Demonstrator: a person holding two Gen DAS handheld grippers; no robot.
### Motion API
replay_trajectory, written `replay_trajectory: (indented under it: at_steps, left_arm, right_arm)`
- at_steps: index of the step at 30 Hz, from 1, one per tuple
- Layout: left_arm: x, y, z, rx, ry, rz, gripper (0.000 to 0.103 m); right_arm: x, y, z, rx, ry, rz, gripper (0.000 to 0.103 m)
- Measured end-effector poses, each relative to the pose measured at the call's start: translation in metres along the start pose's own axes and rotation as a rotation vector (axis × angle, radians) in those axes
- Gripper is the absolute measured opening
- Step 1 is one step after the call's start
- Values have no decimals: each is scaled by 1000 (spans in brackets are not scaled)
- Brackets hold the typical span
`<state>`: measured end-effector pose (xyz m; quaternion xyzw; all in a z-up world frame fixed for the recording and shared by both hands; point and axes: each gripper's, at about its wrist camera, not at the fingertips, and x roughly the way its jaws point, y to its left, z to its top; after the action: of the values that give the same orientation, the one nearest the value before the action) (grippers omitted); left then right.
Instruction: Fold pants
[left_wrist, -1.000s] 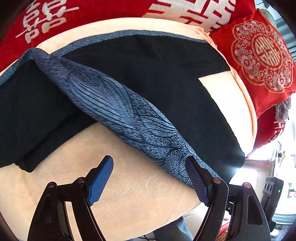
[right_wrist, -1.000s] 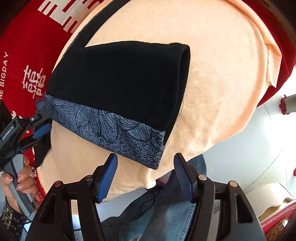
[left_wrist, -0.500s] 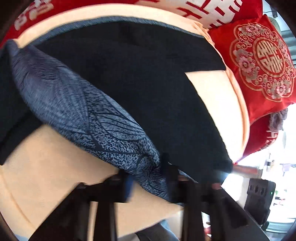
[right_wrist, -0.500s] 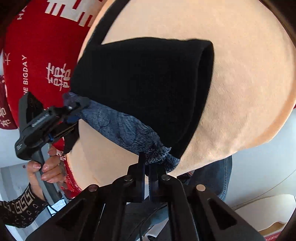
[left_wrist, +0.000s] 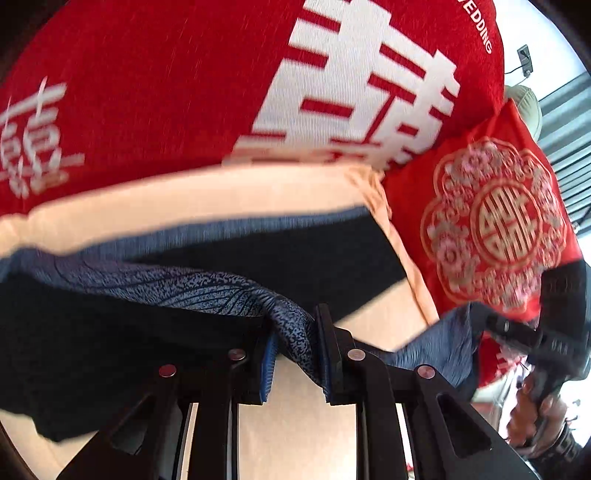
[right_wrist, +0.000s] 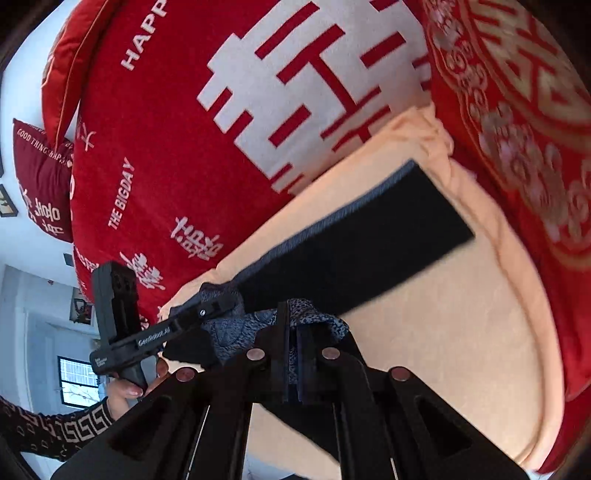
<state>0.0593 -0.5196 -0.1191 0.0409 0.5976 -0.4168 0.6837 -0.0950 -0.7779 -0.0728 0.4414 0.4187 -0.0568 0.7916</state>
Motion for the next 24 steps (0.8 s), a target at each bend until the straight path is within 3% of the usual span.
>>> replay_trajectory:
  at_steps: [4, 7, 10, 14, 15, 16, 17, 19, 22, 24]
  left_arm:
    - [11, 1, 31, -4, 21, 38, 22]
    - [15, 1, 33, -17, 41, 39, 23]
    - [14, 0, 24, 0, 48, 110, 54]
    - [11, 18, 13, 9, 54, 204, 55]
    - [14, 24, 10, 3, 60, 241, 58]
    - [20, 33, 7, -6, 71, 284, 63]
    - [27, 43, 2, -14, 77, 333, 63]
    - [44, 67, -10, -55, 120, 431, 63]
    - [59, 98, -31, -157, 182, 460, 63]
    - [55, 101, -37, -164, 144, 445, 63]
  right_arm:
    - [36, -14, 74, -38, 45, -21, 3]
    - [63, -25, 95, -71, 92, -64, 3]
    - [92, -36, 114, -59, 127, -94, 3]
    - [113, -52, 129, -70, 147, -199, 9]
    - [115, -55, 132, -75, 151, -243, 12]
    - [114, -57, 134, -74, 149, -275, 28]
    - [110, -55, 135, -73, 135, -289, 57]
    - [91, -45, 133, -81, 75, -253, 76]
    - [59, -26, 105, -110, 29, -201, 76]
    - [52, -33, 73, -61, 53, -205, 76]
